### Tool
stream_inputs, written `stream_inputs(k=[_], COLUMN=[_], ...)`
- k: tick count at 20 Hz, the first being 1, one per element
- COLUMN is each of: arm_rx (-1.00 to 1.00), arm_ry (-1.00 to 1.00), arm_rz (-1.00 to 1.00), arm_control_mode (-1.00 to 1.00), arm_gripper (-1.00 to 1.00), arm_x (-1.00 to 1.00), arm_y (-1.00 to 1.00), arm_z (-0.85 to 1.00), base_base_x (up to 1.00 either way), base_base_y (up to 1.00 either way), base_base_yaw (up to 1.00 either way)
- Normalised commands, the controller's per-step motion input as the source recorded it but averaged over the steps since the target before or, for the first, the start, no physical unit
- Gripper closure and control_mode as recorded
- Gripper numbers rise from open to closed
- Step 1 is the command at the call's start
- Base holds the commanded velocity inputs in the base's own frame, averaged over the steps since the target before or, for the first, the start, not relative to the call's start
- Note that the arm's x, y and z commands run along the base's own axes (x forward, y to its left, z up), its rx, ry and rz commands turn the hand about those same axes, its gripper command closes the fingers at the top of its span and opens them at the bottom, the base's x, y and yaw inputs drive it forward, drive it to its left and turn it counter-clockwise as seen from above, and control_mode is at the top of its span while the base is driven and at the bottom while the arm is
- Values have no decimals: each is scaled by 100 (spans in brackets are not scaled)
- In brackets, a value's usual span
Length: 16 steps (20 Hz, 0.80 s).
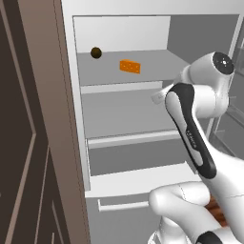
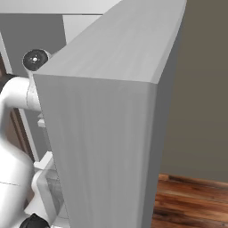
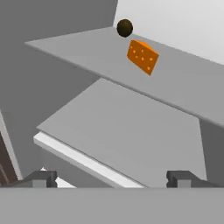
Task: Pick the cheese from the fridge and the cheese grater from the cabinet and place them next to the salad bowl.
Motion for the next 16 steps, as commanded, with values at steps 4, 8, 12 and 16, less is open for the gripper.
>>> stream_inputs(k=[4,8,12,16], arm_rx=[0,0,0,0], arm_ry=[-14,-5,0,0], arm_rz=[11,8,2,0], arm_control_mode=[-100,-100,-100,-100], arm_gripper=[-100,-100,-100,-100], arm_x=[0,0,2,15], arm_y=[0,0,0,0], arm_z=[14,22,31,17], base_base_x=[0,0,0,0], base_base_y=[0,0,0,0], base_base_yaw=[0,0,0,0])
